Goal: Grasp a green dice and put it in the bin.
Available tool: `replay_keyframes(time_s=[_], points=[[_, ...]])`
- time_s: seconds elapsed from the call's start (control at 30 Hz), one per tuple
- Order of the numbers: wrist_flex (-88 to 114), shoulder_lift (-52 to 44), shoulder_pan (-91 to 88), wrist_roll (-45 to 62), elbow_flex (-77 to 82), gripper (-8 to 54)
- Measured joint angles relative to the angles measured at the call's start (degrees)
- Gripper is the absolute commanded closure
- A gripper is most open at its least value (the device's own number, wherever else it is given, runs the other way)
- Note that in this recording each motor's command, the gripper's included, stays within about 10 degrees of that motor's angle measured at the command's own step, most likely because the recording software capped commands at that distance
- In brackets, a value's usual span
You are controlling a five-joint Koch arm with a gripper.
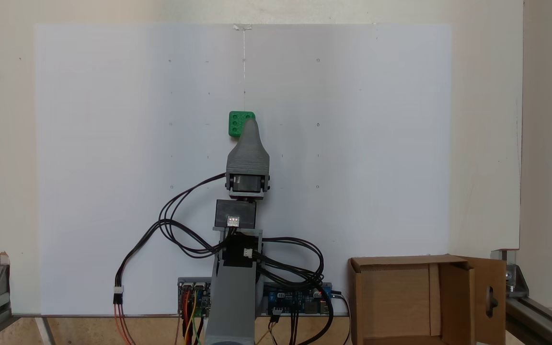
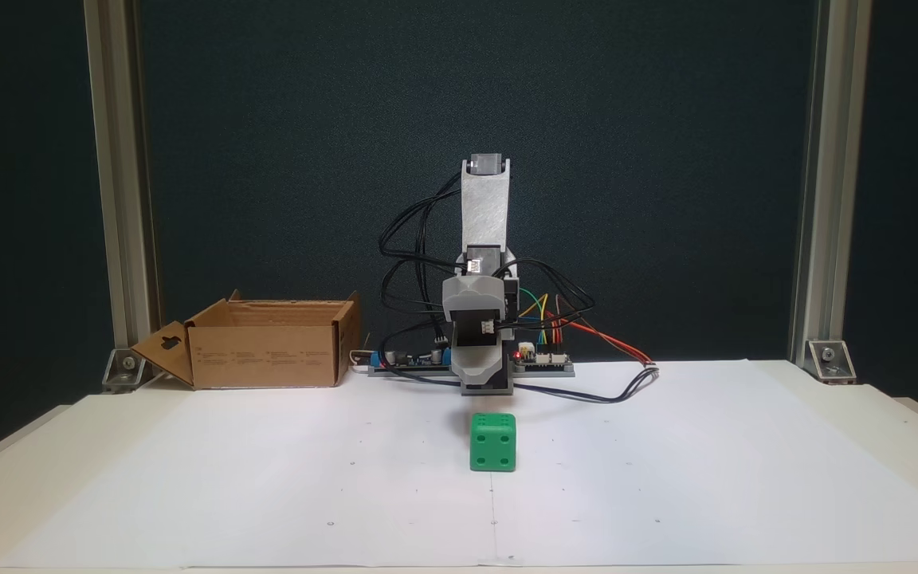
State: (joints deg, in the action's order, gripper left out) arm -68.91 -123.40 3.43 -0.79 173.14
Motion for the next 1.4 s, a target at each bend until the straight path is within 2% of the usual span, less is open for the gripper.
replay_keyframes(time_s=[0.1,0.33,1.4], points=[[-5.4,-6.3,0.4,0.0,3.9,0.2],[-17.1,-6.4,0.3,0.0,3.8,0.2],[-17.2,-6.4,-0.1,0.0,3.8,0.3]])
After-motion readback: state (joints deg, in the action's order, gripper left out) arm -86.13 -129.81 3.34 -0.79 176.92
